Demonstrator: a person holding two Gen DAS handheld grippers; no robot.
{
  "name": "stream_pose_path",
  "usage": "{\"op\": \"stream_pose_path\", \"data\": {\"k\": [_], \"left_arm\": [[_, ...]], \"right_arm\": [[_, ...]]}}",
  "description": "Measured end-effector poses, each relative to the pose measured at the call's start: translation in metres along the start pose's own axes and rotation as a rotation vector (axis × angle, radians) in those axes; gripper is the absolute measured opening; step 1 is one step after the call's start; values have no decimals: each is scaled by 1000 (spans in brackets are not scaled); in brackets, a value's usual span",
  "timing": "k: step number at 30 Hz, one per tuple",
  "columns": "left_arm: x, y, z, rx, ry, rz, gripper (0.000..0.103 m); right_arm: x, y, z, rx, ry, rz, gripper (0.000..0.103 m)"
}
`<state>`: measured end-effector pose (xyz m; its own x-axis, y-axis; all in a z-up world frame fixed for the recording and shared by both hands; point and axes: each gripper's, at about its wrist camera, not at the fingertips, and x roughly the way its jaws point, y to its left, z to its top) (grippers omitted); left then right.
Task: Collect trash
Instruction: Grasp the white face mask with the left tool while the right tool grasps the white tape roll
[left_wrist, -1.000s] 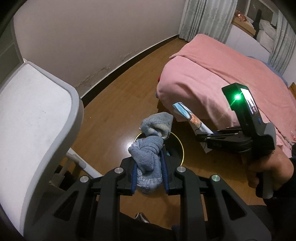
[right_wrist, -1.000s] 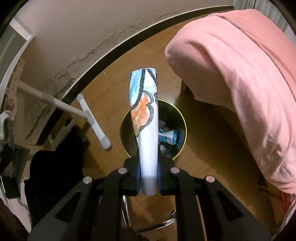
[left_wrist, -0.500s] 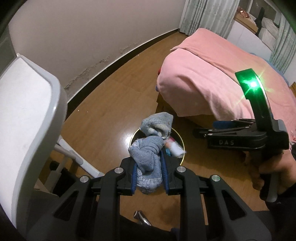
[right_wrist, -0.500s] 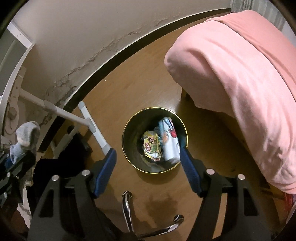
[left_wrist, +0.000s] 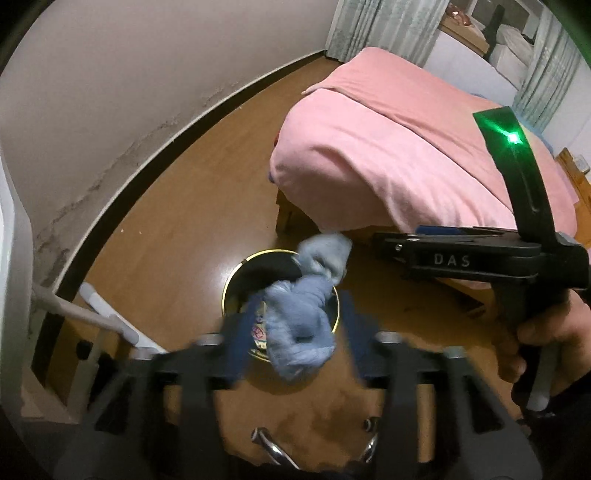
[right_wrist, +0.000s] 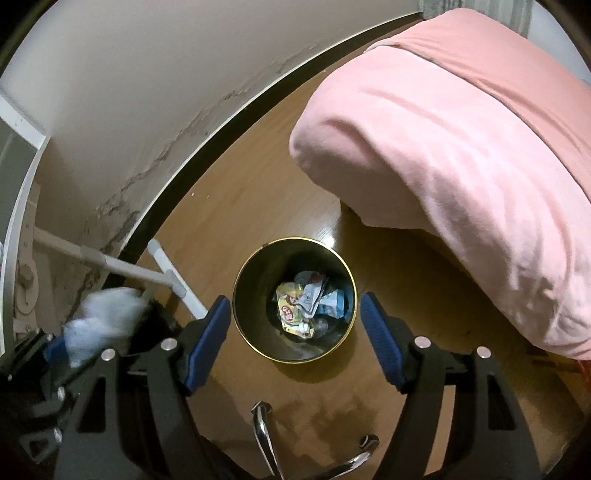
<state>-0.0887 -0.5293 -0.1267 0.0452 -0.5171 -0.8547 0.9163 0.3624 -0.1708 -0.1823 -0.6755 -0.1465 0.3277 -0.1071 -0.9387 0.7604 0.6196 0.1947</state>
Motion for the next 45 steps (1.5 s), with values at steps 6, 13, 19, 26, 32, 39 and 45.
{"op": "stream_pose_path", "data": {"k": [6, 13, 19, 26, 32, 39, 45], "left_arm": [[-11, 2, 3, -18, -27, -2, 70], [-76, 11, -9, -7, -112, 15, 82], [-175, 76, -47, -78, -240, 158, 92], [-291, 231, -141, -390, -318, 475, 93], [-361, 332, -240, -599, -286, 681, 93], [-385, 395, -297, -733, -251, 686, 93], [-368, 431, -294, -721, -222, 658, 93]], "right_arm": [[-5, -2, 1, 11, -11, 4, 70], [-25, 26, -4, -60, -37, 17, 70], [-72, 104, -7, -212, -106, 90, 70], [-101, 278, -37, -581, -153, 246, 70], [-89, 452, -85, -926, -71, 386, 70], [-45, 595, -134, -1227, 95, 352, 70], [-29, 645, -144, -1350, 117, 290, 71]]}}
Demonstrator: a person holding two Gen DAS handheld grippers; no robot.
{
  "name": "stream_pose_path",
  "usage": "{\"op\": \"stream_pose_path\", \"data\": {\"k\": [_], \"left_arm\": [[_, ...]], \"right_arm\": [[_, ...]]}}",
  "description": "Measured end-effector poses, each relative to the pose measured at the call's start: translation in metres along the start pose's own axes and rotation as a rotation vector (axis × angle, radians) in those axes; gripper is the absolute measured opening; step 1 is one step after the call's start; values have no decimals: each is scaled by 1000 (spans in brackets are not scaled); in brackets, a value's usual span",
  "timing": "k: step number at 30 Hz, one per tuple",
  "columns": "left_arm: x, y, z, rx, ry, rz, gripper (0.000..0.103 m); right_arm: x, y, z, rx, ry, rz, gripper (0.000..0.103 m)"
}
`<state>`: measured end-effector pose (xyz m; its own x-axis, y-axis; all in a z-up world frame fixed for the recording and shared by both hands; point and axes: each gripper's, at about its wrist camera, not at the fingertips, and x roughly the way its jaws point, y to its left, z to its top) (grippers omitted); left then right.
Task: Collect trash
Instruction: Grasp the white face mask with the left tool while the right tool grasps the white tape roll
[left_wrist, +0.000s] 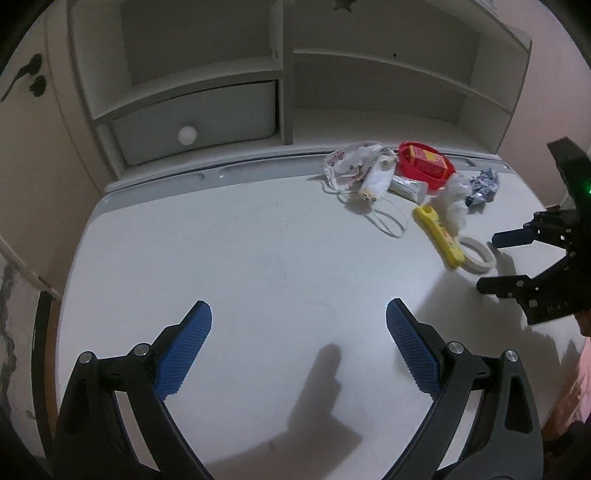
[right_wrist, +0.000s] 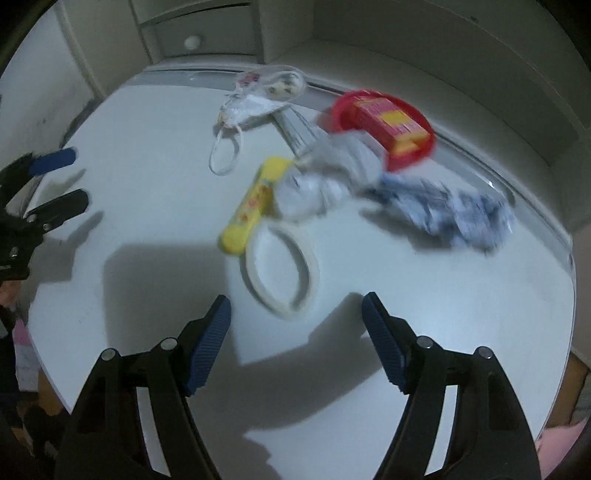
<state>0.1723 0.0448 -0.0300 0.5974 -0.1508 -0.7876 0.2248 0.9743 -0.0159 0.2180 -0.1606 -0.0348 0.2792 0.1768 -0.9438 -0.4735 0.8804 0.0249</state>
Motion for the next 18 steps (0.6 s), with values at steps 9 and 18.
{"op": "stream_pose_path", "data": {"k": [9, 18], "left_arm": [[41, -15, 53, 78, -14, -29, 93], [89, -55, 115, 138, -43, -29, 93]], "right_arm": [[-7, 4, 9, -40, -23, 11, 36], [-42, -16, -41, 58, -93, 89, 36]]}}
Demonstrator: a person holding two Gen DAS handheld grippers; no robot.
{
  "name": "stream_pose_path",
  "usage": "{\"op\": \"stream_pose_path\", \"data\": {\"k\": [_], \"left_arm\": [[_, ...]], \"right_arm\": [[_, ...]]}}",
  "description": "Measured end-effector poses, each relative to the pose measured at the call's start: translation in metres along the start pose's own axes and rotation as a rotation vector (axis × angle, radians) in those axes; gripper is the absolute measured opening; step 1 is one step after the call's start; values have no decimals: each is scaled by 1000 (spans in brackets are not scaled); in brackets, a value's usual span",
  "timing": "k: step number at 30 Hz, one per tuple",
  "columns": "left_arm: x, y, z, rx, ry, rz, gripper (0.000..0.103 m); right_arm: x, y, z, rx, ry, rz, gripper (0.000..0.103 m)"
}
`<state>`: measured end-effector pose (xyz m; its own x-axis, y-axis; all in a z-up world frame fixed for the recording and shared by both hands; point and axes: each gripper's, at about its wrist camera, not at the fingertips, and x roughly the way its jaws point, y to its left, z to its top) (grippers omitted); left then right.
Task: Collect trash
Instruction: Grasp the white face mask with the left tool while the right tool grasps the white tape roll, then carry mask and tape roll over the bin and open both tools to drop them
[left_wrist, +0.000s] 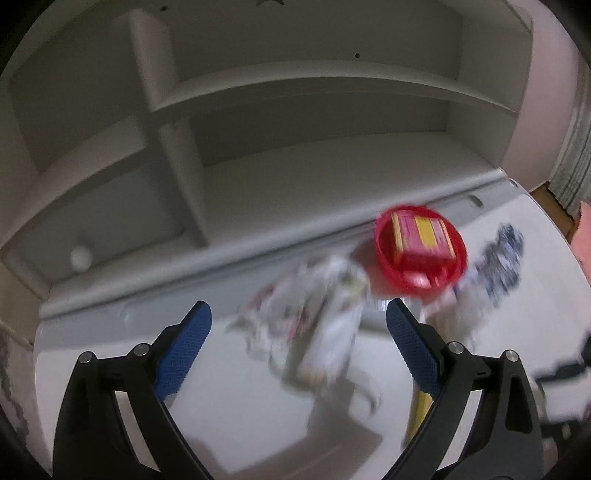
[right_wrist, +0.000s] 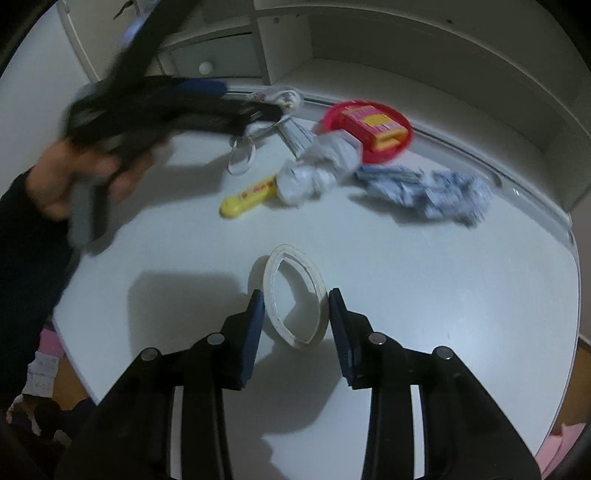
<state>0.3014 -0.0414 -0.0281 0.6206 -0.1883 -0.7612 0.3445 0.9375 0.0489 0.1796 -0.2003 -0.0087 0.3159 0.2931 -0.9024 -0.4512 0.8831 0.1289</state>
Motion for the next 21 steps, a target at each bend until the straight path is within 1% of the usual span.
{"op": "stream_pose_path", "data": {"k": [1, 4, 5, 6, 7, 8, 9, 10, 11, 13, 16, 18, 19, 21], "left_arm": [[7, -2, 5, -11, 12, 8, 93], [20, -5, 10, -36, 43, -3, 91], [22, -7, 9, -24, 46, 7, 80], [24, -9, 8, -10, 50, 39, 70], [26, -11, 10, -6, 55, 46, 55], [24, -12, 9, -9, 58, 47, 44], [22, -11, 9, -16, 56, 49, 42], [17, -11, 9, -23, 53, 63, 36], [11, -11, 10, -31, 44, 76, 33], [-7, -11, 10, -40, 17, 88, 32], [-35, -14, 7, -49, -13, 107, 28], [-54, -26, 2, -63, -21, 79, 28], [-66, -36, -3, -65, -25, 50, 28], [-88, -63, -15, -32, -33, 18, 28]], "right_arm": [[-4, -2, -6, 12, -7, 4, 36], [-13, -6, -19, 28, -21, 10, 36], [-17, -9, -25, 37, -25, 9, 36], [-21, -12, -30, 46, -29, 8, 36], [-26, -15, -36, 57, -36, 5, 36], [-30, -17, -40, 65, -43, 2, 36], [-35, -18, -44, 73, -48, -1, 36], [-40, -22, -51, 90, -57, -2, 36], [-45, -23, -57, 100, -63, -4, 36], [-54, -31, -68, 127, -79, -13, 36], [-73, -44, -92, 186, -108, -45, 36], [-84, -53, -108, 232, -129, -53, 36], [-88, -58, -112, 251, -139, -60, 36], [-103, -73, -139, 309, -161, -89, 36]]}}
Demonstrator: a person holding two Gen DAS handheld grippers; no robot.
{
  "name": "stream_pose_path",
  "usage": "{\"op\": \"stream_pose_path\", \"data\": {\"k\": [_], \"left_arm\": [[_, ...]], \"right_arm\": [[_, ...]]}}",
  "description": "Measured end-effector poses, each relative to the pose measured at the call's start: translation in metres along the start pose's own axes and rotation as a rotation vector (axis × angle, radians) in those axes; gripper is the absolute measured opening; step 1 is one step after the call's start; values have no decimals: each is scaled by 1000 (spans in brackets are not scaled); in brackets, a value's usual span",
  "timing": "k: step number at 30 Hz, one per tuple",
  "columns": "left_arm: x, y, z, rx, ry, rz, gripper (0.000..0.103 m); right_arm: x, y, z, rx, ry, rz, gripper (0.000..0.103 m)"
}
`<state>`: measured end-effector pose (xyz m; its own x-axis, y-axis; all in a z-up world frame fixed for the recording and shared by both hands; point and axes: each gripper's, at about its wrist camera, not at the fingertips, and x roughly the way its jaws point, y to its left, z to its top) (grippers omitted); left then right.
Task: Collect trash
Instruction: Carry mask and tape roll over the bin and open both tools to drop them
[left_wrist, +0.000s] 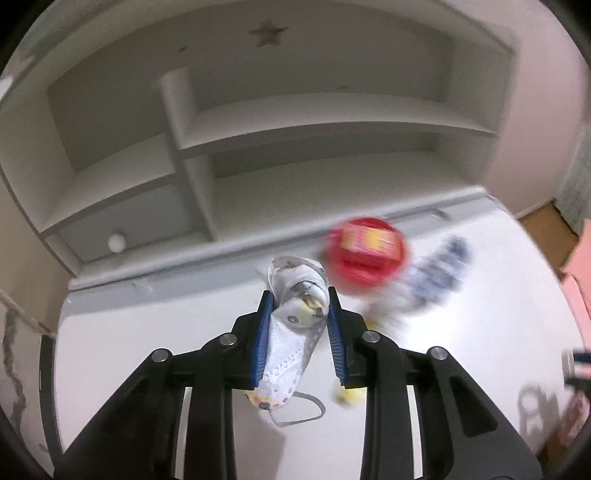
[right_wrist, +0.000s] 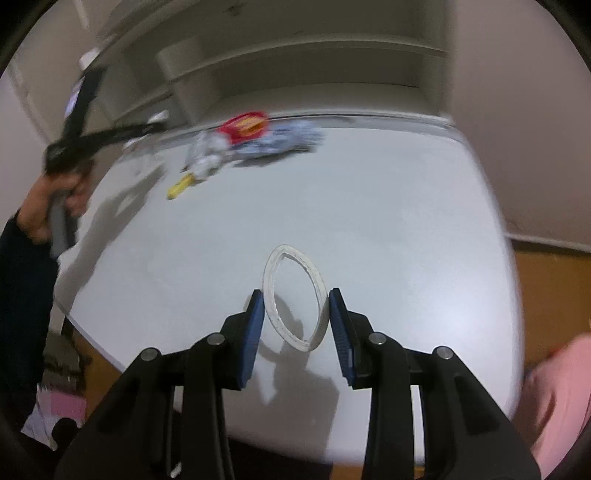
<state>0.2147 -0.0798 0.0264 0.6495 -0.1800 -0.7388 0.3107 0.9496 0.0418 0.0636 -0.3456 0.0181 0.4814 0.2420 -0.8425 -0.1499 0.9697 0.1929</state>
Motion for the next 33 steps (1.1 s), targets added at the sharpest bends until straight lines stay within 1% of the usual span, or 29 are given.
{"op": "stream_pose_path", "data": {"k": [2, 3, 4, 6, 7, 8, 11, 12, 15, 17, 20, 23, 28, 33], "left_arm": [[-16, -31, -12, 37, -11, -32, 28], [-25, -57, -20, 65, -13, -71, 28], [-34, -71, -27, 83, -14, -98, 28], [-54, -118, -42, 133, -29, -185, 28], [-61, -134, -47, 155, -38, -218, 28], [-71, -162, -53, 183, -50, -266, 28], [-93, -241, -71, 266, -67, -401, 28], [-99, -259, -77, 288, -69, -432, 28], [-106, -338, -103, 371, -43, -563, 28], [-104, -371, -116, 390, -19, -609, 28], [-102, -426, -139, 459, -2, -640, 28], [-93, -457, -155, 502, 32, -654, 28], [-61, -483, -171, 545, 95, -637, 28], [-38, -498, -176, 557, 135, -636, 28]], "right_arm": [[-22, -31, -27, 84, -22, -47, 36], [-24, -41, -34, 113, -26, -60, 36], [-31, -55, -45, 150, -30, -79, 36], [-50, -90, -78, 240, -39, -136, 36], [-58, -108, -95, 289, -41, -168, 36], [-64, -119, -106, 318, -41, -190, 36], [-80, -161, -152, 419, -32, -301, 36], [-83, -174, -169, 456, -20, -334, 36], [-84, -205, -206, 548, 3, -362, 36], [-74, -224, -225, 595, 29, -373, 36], [-60, -249, -243, 645, 56, -379, 36], [-44, -268, -254, 679, 91, -364, 36], [-26, -283, -272, 716, 129, -339, 36], [-19, -288, -273, 733, 136, -326, 36]]}}
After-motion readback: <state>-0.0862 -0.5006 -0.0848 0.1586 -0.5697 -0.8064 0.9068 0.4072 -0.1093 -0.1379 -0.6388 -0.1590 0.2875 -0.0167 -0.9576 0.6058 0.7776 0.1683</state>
